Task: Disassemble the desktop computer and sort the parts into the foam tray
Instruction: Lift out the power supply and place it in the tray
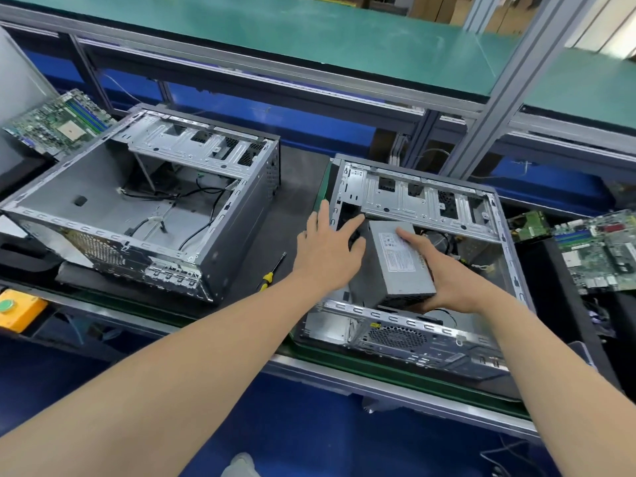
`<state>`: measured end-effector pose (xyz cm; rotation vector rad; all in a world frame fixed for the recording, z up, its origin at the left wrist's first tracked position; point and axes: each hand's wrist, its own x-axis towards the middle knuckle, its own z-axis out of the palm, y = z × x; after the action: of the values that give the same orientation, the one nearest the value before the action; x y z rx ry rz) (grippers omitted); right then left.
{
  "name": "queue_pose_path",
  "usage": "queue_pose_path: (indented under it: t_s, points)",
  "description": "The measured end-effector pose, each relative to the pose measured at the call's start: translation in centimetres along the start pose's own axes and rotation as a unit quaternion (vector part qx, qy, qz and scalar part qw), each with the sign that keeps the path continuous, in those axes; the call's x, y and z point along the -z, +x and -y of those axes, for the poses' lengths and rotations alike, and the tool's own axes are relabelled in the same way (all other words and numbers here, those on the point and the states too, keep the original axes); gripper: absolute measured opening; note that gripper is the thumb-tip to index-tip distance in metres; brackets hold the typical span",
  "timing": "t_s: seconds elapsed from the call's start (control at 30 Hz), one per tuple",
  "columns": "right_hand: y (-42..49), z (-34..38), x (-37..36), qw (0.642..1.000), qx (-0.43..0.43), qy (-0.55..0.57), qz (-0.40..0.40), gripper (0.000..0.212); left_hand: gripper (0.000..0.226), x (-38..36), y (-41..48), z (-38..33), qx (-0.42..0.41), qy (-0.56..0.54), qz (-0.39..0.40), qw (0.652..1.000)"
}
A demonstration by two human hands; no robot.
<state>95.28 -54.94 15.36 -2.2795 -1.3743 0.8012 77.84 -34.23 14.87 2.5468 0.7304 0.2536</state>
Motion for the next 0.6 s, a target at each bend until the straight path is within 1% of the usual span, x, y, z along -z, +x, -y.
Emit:
queue_pose_path:
  t_s: [0.07,0.1,0.17,0.2,0.23,0.27,0.3,0.33,0.43,0.47,0.5,0.6]
  points:
    - [-0.8,0.4,0.9,1.000,-0.017,-0.006,0.014,0.139,0.050,-0.2,0.0,0.1,-0.015,0.027,0.004,0.999]
    - [-1.2,0.9,1.5,0.999,-0.029,0.001,0.035,0.135,0.052,-0.2,0.0,0.2,-0.019,0.041,0.006,0.999]
    - [-1.6,2.4,2.7,0.996,-0.044,0.018,0.078,0.121,0.057,-0.2,0.0,0.2,-0.026,0.072,0.007,0.997]
    - [-1.6,3.2,3.1,0.994,-0.062,0.045,0.077,0.110,0.060,-0.1,0.0,0.2,-0.031,0.084,0.008,0.996]
    - [-1.2,4.1,3.1,0.992,-0.087,0.080,0.048,0.098,0.062,-0.1,-0.1,0.2,-0.035,0.089,0.011,0.995]
    - [-0.8,5.1,2.8,0.988,-0.120,0.102,0.000,0.090,0.064,0.0,-0.1,0.2,-0.038,0.087,0.016,0.995]
    - [-0.1,6.2,2.2,0.981,-0.154,0.103,-0.051,0.091,0.066,0.1,-0.1,0.2,-0.038,0.079,0.021,0.996]
    - [0.8,7.3,1.4,0.975,-0.184,0.080,-0.090,0.101,0.068,0.2,-0.1,0.2,-0.036,0.067,0.028,0.997]
    - [3.3,9.6,-1.4,0.959,-0.247,-0.018,-0.141,0.141,0.073,0.7,-0.1,0.2,-0.030,0.031,0.046,0.998]
    - [3.9,10.0,-1.9,0.951,-0.265,-0.046,-0.151,0.146,0.074,0.8,-0.1,0.2,-0.032,0.020,0.047,0.998]
    - [4.3,10.1,-2.2,0.945,-0.278,-0.064,-0.159,0.144,0.075,1.0,-0.2,0.3,-0.037,0.008,0.045,0.998]
    - [4.4,9.8,-1.8,0.942,-0.284,-0.067,-0.164,0.125,0.069,1.4,-0.6,0.2,-0.051,-0.027,0.027,0.998]
